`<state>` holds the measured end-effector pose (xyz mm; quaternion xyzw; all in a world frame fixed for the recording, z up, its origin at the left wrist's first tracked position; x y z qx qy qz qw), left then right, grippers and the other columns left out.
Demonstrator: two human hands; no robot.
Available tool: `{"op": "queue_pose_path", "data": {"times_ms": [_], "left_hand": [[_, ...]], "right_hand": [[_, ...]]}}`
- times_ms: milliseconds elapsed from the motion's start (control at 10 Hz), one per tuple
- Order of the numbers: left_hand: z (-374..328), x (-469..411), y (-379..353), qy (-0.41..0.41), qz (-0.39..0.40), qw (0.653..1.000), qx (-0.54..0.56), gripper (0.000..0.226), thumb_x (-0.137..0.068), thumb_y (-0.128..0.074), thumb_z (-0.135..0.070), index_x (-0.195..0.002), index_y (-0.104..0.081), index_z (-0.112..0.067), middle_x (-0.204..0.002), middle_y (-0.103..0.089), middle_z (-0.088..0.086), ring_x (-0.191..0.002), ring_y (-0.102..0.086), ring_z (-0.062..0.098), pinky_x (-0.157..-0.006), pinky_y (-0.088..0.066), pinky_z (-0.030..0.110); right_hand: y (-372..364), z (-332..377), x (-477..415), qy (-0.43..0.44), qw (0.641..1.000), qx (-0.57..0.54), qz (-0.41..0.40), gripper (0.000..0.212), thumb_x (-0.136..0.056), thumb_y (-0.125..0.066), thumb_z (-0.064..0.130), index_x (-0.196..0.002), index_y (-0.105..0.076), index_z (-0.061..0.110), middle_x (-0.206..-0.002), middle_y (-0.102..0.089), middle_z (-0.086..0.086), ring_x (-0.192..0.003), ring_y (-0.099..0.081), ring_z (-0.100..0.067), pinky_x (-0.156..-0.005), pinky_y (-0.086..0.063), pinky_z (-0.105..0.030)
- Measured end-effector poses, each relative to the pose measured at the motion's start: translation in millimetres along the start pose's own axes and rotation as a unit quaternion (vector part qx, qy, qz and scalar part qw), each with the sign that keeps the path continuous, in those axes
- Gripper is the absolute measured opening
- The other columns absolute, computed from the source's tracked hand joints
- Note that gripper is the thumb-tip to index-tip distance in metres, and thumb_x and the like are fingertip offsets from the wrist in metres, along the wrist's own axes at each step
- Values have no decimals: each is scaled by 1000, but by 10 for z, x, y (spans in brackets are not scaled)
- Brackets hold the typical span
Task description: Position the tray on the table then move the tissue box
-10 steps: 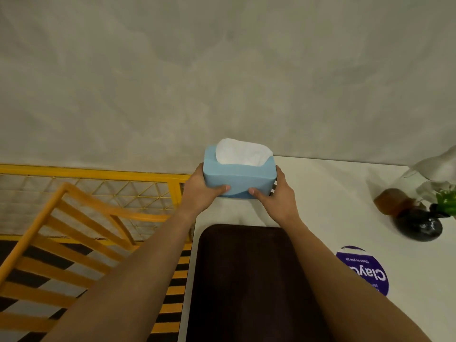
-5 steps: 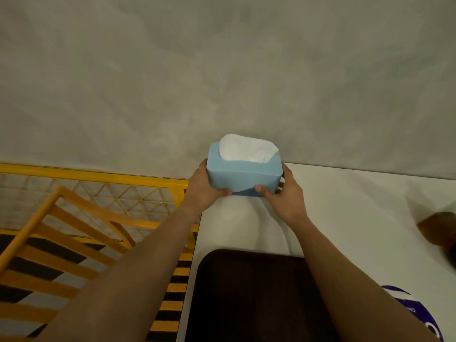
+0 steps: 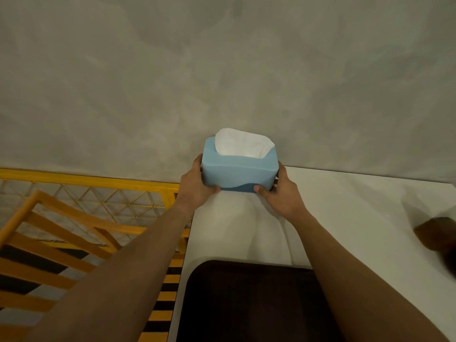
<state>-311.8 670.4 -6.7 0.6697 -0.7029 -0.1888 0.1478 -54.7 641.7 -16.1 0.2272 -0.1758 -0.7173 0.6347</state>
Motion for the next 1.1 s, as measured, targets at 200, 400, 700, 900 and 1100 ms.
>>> {"op": "queue_pose_path", "data": {"times_ms": [200, 400, 700, 900, 1100], "left_hand": [[2, -8, 13, 1, 5, 1000, -19, 98, -77, -87, -13, -155, -29, -22, -140, -59, 8, -128, -55, 31, -102, -48, 41], [-9, 12, -2, -1, 1, 1000, -25, 99, -79, -85, -15, -158, -25, -22, -138, -61, 10, -126, -56, 33, -101, -48, 40], [42, -10, -16, 15, 10, 999, -40, 103, -81, -84, -17, -160, -18, -20, -136, -61, 14, -125, -57, 36, -102, -47, 44], [61, -32, -33, 26, 12, 999, -46, 99, -80, -84, -16, -158, -23, -17, -137, -61, 13, -125, -57, 36, -100, -47, 42], [39, 0, -74, 57, 51, 996, -42, 116, -80, -85, -19, -162, -4, -18, -146, -53, 15, -132, -51, 38, -102, -44, 42]], "right_hand": [[-22, 0, -12, -2, 1000, 14, 12, 90, -88, -77, 39, -157, -20, 28, -124, -53, 13, -108, -52, -10, -76, -39, -7], [-15, -21, 7, -12, 1000, 18, 23, 87, -92, -74, 36, -159, -18, 29, -125, -52, 16, -119, -56, -17, -86, -42, -17], [-4, -3, 33, -24, 999, 22, 26, 85, -94, -71, 36, -159, -16, 28, -132, -57, 7, -125, -58, -28, -90, -42, -27], [-11, 60, 21, -30, 998, 49, 36, 89, -95, -70, 32, -160, -10, 24, -139, -59, -5, -123, -58, -30, -89, -41, -27], [70, 162, 27, -62, 995, 55, 61, 100, -87, -78, 40, -159, -13, 18, -152, -46, -7, -137, -46, -32, -99, -40, -33]]}}
Point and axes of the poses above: each hand's wrist, its own x-axis away from the middle knuckle, its own y-axis out of the back of the hand, z = x × y, the point moved 10 cm from there along -x, towards the middle knuckle
